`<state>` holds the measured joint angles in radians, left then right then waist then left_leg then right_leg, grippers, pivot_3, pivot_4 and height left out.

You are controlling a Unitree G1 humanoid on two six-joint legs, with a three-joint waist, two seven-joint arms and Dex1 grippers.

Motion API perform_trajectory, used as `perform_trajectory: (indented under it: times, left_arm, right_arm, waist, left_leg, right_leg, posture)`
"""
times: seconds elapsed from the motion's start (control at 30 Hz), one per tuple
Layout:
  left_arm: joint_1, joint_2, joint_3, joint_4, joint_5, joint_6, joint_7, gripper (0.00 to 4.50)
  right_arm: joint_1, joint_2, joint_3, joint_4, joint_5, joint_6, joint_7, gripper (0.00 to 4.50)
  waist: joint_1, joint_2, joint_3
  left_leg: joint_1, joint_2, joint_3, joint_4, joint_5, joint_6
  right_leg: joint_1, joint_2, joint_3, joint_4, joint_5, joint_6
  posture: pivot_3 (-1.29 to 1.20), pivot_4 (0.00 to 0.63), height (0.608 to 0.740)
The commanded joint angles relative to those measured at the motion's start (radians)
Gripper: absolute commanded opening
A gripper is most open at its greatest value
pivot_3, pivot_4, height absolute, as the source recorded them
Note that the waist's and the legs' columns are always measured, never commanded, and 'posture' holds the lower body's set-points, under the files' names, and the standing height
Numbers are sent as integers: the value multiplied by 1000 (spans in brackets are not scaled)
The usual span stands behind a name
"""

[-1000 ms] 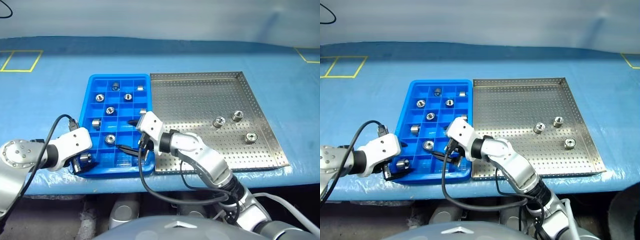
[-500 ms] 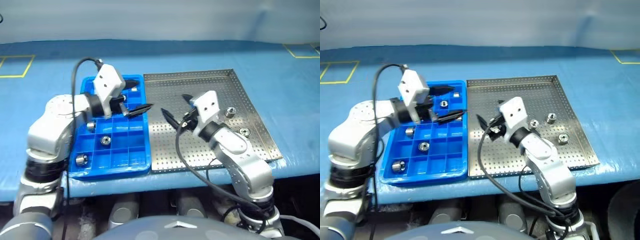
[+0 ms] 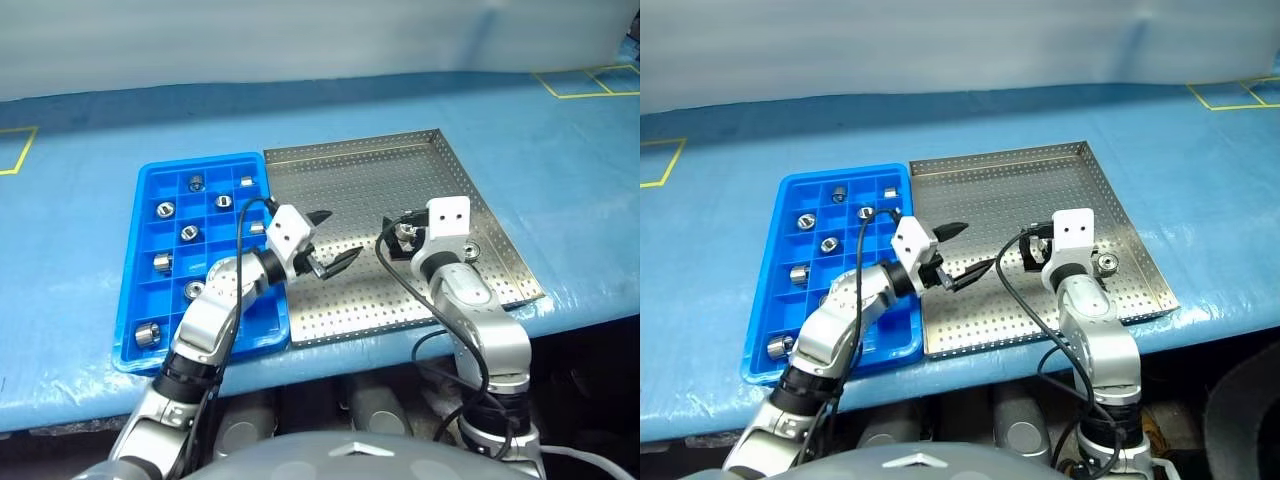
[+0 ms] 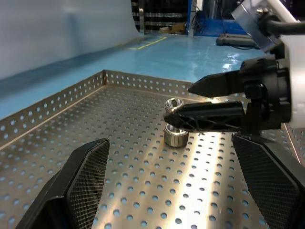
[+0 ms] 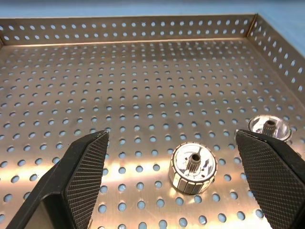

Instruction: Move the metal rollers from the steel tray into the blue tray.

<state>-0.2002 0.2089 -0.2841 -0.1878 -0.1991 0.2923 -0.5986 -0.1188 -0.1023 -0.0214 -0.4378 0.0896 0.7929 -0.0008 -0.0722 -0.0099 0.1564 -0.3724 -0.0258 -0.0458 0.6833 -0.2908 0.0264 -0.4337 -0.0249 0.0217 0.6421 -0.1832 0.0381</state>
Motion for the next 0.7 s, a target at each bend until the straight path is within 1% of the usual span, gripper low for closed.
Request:
perform_trajectory:
  times: [0.03, 0.13, 0.3, 0.53, 0.63, 0.7]
  left_arm:
    - [50, 0, -7, -31, 33, -92, 21, 4492]
    - [95, 8, -6, -58, 37, -106, 24, 4492]
    - [128, -12, 15, -101, 2, -78, 46, 4492]
    - [134, -20, 17, -116, -6, -69, 57, 4492]
    - [139, -15, 16, -130, -12, -57, 54, 4500]
    - [144, -11, 16, -144, -15, -48, 54, 4500]
  right_arm:
    - [-46, 30, -42, 64, -6, -71, -35, 4500]
    - [-72, 63, -75, 130, 4, -101, -58, 4500]
    - [-123, 68, -91, 248, -9, -141, -78, 4500]
    - [-142, 72, -72, 348, -19, -172, -82, 4500]
    - [-128, 78, -64, 330, -25, -167, -89, 3907]
    - [-115, 83, -60, 302, -18, -153, -83, 3276]
  waist:
    - [1, 0, 0]
    - [2, 0, 0]
    - [6, 1, 0]
    - [9, 1, 0]
    - [10, 1, 1]
    - [10, 1, 1]
  left_leg:
    - [0, 0, 0, 0, 0, 0]
    - [3, 0, 2, 0, 0, 1]
    - [3, 0, 2, 0, -1, 2]
    - [3, 0, 2, -1, -1, 3]
    - [3, 0, 2, -1, -2, 3]
    - [3, 0, 2, -1, -2, 3]
  right_leg:
    - [1, 0, 0, 0, 0, 1]
    - [3, 0, 1, -1, 0, 1]
    - [3, -1, 1, -1, 0, 1]
    - [3, -1, 1, -1, 2, -1]
    - [3, -1, 1, -2, 2, -1]
    - [3, -1, 1, -2, 0, 2]
  posture:
    - [-112, 150, 740]
    - [-99, 150, 740]
    - [-72, 150, 740]
    - [-53, 150, 740]
    - [-49, 150, 740]
    - [-48, 150, 740]
